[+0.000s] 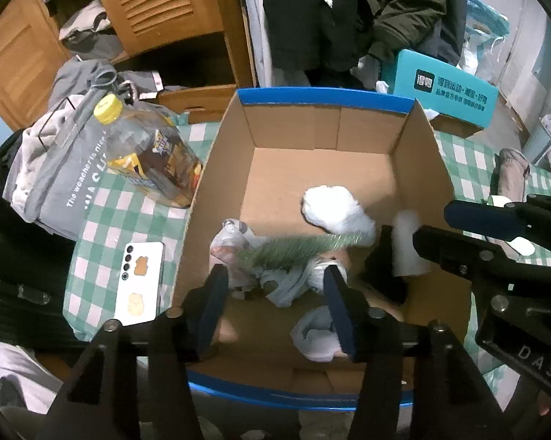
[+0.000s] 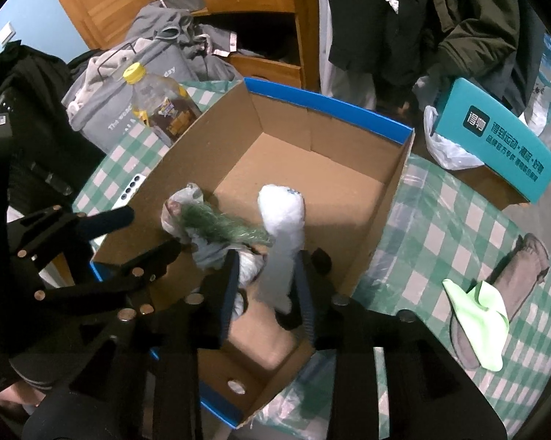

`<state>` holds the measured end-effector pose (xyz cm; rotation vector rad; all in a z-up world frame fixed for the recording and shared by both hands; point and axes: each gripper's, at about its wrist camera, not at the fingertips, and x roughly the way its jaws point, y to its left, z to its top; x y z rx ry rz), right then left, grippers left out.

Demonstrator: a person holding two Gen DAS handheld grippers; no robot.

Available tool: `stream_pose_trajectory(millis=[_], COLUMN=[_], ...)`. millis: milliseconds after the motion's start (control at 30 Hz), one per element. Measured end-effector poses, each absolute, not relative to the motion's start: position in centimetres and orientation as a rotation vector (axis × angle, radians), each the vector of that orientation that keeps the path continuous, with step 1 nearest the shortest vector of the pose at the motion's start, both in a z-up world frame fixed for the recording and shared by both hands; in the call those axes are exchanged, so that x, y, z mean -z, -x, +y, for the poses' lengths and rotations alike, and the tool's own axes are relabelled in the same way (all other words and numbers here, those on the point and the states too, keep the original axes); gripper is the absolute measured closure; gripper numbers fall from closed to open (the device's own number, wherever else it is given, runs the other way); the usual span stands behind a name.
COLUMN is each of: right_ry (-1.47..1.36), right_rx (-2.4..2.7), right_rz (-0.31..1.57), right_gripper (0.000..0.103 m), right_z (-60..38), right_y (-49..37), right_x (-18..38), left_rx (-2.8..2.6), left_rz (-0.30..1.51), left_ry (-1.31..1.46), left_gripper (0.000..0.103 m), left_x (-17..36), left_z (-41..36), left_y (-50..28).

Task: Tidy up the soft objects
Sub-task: 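Open both tools to drop the scrubber pad and white item into the box, then withdraw both open tools from the box toward the grey mitten and green cloth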

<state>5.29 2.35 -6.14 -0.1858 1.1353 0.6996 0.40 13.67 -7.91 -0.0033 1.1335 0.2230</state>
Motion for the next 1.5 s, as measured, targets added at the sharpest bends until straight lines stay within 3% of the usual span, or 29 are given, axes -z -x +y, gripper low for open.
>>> stream_pose_trajectory(millis=[133, 433, 1067, 1500], right_ry=[0.174, 0.138, 0.113, 0.098], right_rx=[-0.686, -0.64, -0.564, -0.509], right_rz=[1.127, 1.111, 1.117, 1.107], right_gripper=[0.053, 0.041, 0.038, 0.038], right_z=[2.0, 0.2, -4.2, -7.5], right_y=[-5.5, -6.3, -6.7, -6.8], right_x=[5.9, 5.0, 4.9, 4.7], left_rx=[-0.232, -0.228, -0.178, -0.144], left_rz=[1.127, 1.124, 1.111, 1.101], left_ry=[0.002, 0.007, -0.042, -0.084], left_gripper=[0.037, 0.036, 0.031, 0.022], left_x=[7.7, 7.5, 6.9, 6.6], left_z=[13.8, 13.6, 9.6, 6.4], left_y=[-0.3, -0.4, -1.3, -1.8])
